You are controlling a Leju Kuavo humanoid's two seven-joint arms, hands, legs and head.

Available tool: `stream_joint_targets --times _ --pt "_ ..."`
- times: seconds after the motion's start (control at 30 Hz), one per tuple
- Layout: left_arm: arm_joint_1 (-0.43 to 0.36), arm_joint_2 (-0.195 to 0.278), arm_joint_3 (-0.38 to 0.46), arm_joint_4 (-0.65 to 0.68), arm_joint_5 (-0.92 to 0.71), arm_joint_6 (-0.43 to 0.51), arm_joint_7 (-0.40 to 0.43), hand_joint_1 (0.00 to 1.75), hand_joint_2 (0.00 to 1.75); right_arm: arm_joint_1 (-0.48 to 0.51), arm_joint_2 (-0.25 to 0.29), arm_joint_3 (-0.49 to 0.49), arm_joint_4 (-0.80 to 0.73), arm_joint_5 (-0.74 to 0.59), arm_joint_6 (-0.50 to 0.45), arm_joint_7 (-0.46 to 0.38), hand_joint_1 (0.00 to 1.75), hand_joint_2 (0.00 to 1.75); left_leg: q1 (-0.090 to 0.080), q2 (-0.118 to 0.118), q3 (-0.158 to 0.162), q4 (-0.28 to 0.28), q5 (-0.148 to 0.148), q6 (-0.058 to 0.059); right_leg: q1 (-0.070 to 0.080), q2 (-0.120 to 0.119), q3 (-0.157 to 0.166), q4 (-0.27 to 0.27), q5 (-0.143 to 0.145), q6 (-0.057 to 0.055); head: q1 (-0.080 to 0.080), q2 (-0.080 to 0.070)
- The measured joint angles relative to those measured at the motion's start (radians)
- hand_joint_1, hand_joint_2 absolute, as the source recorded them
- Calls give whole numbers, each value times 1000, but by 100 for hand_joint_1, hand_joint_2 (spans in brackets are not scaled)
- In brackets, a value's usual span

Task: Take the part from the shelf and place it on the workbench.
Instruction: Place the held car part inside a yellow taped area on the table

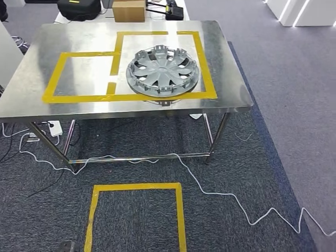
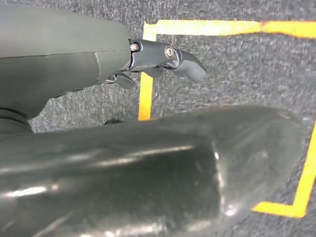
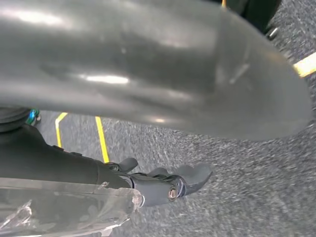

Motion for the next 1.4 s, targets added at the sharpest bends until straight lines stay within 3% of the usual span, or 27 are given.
stream_joint_targets --times 0.07,0.1,0.13,0.2,0.23,0.27,0.33,0.4,0.43,0.47,0.5,0.57,0.63,0.73,0.8,0.87,0.9,0.93,0.97,1.0,1.07,1.13,1.17,1.23,1.27,1.3,1.4 --pt "-1 -1 0 0 -1 -1 -3 0 0 -3 -3 -4 0 -4 8 -10 0 0 -2 17 -13 5 12 -9 1 -37 119 -153 22 1 3 0" --pt "-1 -2 0 0 -1 -1 -5 0 0 -5 -4 -5 1 -7 12 -14 0 0 -3 26 -16 8 17 -14 4 -53 161 -216 20 -4 4 0" --pt "-2 -2 0 0 -1 -1 -7 0 0 -8 -5 -5 1 -9 14 -16 0 0 -5 34 -18 10 22 -19 7 -64 182 -255 12 -10 6 0" --pt "-3 -4 0 0 0 -3 -10 0 0 -9 -8 -9 2 -12 18 -19 0 0 -4 51 -20 10 33 -30 11 -52 173 -267 16 -32 7 0" --pt "-4 -5 0 0 1 -3 -11 0 0 -8 -9 -13 2 -13 18 -19 0 0 -2 47 -25 15 26 -36 11 -44 165 -268 23 -42 7 0" --pt "-4 -6 1 0 1 -4 -12 0 0 -9 -10 -16 2 -14 18 -20 0 0 -1 34 -33 31 4 -42 10 -35 156 -269 33 -52 6 0" --pt "-1 -6 1 0 2 -4 -13 0 0 -11 -11 -19 2 -14 18 -21 0 0 1 -9 -66 123 -86 -49 8 -18 132 -269 57 -67 2 0" --pt "1 -7 1 0 0 -4 -13 0 0 -10 -12 -20 2 -6 19 -12 0 0 1 -31 -101 249 -166 -50 9 -2 102 -268 80 -71 2 0" --pt "1 -7 1 0 0 -4 -13 0 0 -9 -12 -20 2 1 20 -4 0 0 0 -34 -106 285 -175 -50 10 4 88 -267 90 -71 2 0" --pt "0 -7 1 0 -1 -3 -13 0 0 -7 -12 -20 2 10 21 6 0 0 1 -36 -95 289 -164 -50 10 9 73 -265 101 -70 2 0" --pt "0 -6 1 0 -1 -3 -14 0 0 -6 -13 -20 2 19 22 15 0 0 1 -36 -66 257 -136 -49 9 13 60 -263 110 -68 2 0" --pt "-2 -7 1 0 -1 -1 -16 0 0 -6 -13 -20 2 31 22 27 0 0 4 -39 23 128 -84 -50 9 20 35 -255 126 -59 0 0" --pt "-4 -7 1 0 -1 3 -18 0 0 -8 -16 -19 3 39 22 34 0 0 5 -47 82 27 -76 -45 12 23 17 -246 141 -48 -1 0" --pt "-2 -6 2 0 2 11 -21 0 0 -8 -21 -19 10 46 24 35 0 0 3 -48 73 12 -71 -23 12 24 3 -243 160 -33 -1 0" --pt "0 -1 2 0 5 15 -25 0 0 -7 -24 -18 19 51 27 35 0 0 4 -43 55 14 -54 -5 9 18 -16 -202 112 -23 3 0" --pt "0 7 3 0 7 18 -29 0 0 -11 -25 -15 29 56 31 34 0 0 2 -40 33 15 -34 5 6 10 -51 -82 11 -14 7 0" --pt "1 10 4 0 8 19 -31 0 0 -13 -25 -12 35 58 33 33 0 0 0 -38 21 16 -24 7 6 8 -64 -14 -28 -12 8 0" --pt "1 14 5 0 8 20 -33 0 0 -15 -25 -10 41 59 35 31 0 0 -3 -37 8 17 -14 8 5 8 -67 36 -47 -12 8 0" --pt "2 16 7 0 8 21 -33 0 0 -17 -25 -7 46 61 37 28 0 0 -5 -35 -4 18 -5 8 6 8 -54 53 -44 -13 8 0" --pt "3 18 9 0 8 22 -34 0 0 -19 -25 -4 51 62 39 26 0 0 -8 -34 -16 19 4 8 6 8 -22 33 -25 -17 8 0" --pt "6 20 11 0 8 24 -34 0 0 -24 -28 1 60 64 39 26 0 0 -12 -34 -35 20 21 6 10 6 85 -99 10 -32 8 0" --pt "10 22 12 0 7 19 -32 0 0 -32 -30 6 69 71 38 38 0 0 -13 -34 -45 21 37 -2 17 2 173 -232 8 -44 7 0" --pt "11 23 12 0 4 13 -27 0 0 -34 -32 9 72 75 35 49 0 0 -12 -33 -48 20 45 -7 20 1 188 -263 1 -47 9 0" --pt "16 27 13 -1 -2 -3 -8 0 0 -34 -34 13 80 82 25 70 0 0 -10 -33 -52 19 58 -19 21 1 181 -273 14 -54 12 0" --pt "19 28 13 -1 -6 -10 3 0 0 -34 -36 15 82 85 20 78 0 0 -9 -34 -57 24 48 -25 18 0 174 -278 24 -59 13 0" --pt "24 30 13 -1 -9 -17 13 0 0 -34 -38 17 85 88 17 84 0 0 -9 -36 -66 45 18 -31 15 0 165 -282 37 -65 10 0" --pt "34 33 13 -2 -14 -28 26 0 0 -35 -44 24 90 93 13 93 0 0 -5 -40 -114 208 -130 -47 13 2 124 -283 76 -72 2 0"
